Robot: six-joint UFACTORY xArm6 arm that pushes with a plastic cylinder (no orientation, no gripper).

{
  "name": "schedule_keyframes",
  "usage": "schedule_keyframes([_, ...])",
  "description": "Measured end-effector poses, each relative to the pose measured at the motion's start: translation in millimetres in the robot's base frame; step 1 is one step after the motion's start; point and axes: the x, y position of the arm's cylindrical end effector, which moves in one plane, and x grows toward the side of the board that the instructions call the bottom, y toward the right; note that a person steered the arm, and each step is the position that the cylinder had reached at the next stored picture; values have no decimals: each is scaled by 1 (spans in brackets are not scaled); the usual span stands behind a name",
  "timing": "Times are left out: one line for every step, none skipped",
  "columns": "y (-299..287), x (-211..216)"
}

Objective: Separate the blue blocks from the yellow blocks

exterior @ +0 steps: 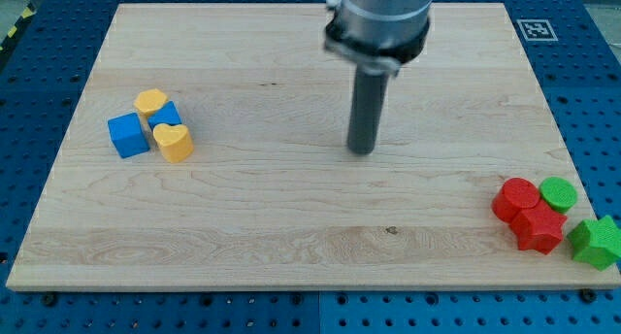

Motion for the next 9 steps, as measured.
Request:
schedule_keyframes([-48, 43])
schedule_keyframes([-131, 44])
schedule_keyframes([-240, 23])
schedule_keyframes([-301, 3])
schedule_keyframes([-302, -10])
schedule_keyframes([-288, -24])
schedule_keyframes([-251, -33])
schedule_keyframes([-207, -57])
schedule_keyframes([-173, -92])
